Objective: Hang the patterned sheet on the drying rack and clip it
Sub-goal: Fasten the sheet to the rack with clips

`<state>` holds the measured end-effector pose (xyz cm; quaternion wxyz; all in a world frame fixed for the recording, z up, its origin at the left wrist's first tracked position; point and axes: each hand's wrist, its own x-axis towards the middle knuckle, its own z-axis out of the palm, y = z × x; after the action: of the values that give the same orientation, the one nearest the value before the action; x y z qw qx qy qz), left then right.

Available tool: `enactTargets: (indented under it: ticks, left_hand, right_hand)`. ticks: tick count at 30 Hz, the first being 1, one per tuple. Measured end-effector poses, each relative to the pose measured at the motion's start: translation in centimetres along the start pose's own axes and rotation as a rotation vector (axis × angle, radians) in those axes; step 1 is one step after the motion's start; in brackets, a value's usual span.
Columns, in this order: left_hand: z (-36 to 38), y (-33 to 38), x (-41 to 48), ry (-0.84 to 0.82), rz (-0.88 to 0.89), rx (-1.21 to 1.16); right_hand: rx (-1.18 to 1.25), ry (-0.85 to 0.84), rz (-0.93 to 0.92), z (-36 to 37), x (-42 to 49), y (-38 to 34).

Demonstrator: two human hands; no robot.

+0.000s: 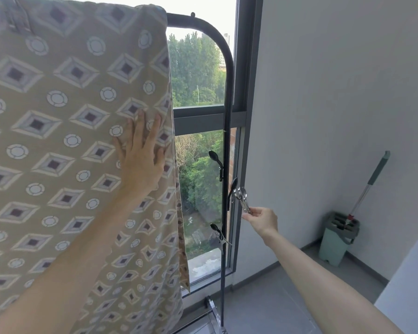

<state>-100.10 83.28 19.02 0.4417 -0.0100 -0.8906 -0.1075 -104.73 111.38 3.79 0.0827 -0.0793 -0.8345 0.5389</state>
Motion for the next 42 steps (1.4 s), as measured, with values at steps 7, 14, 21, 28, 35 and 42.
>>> enactTargets:
  ticks: [7, 14, 21, 28, 35, 42]
  left_hand:
    - [-2.2, -0.9, -0.1, -0.039, 0.018, 0.011]
    - [-7.9, -4.4, 1.4, -0.018, -0.045, -0.028]
    - [-17.8, -10.5, 1.1, -0.022, -0.238, 0.115]
    - [-26.9, -17.8, 0.7, -0.159, -0.262, 0.487]
    - [-34.6, -25.1, -0.6, -0.180, -0.264, 0.620]
    - [-40.5, -33.3, -1.2, -0.094, -0.161, 0.579]
  right_hand:
    - [0.140, -0.061, -0.182, -2.2, -2.6, -4.6]
    - [0.215, -0.186, -0.497, -3.5, -8.3, -12.9]
    - [0.280, -0.299, -0.736, -1.0, -14.4, -22.5]
    - [0.262, -0.286, -0.982, 4.6, -20.5, -33.5]
    - [0.078, -0.192, -1.257, 11.3, -27.8, -42.8]
    - [-0.333, -0.063, -1.408, 16.8, -33.2, -48.8]
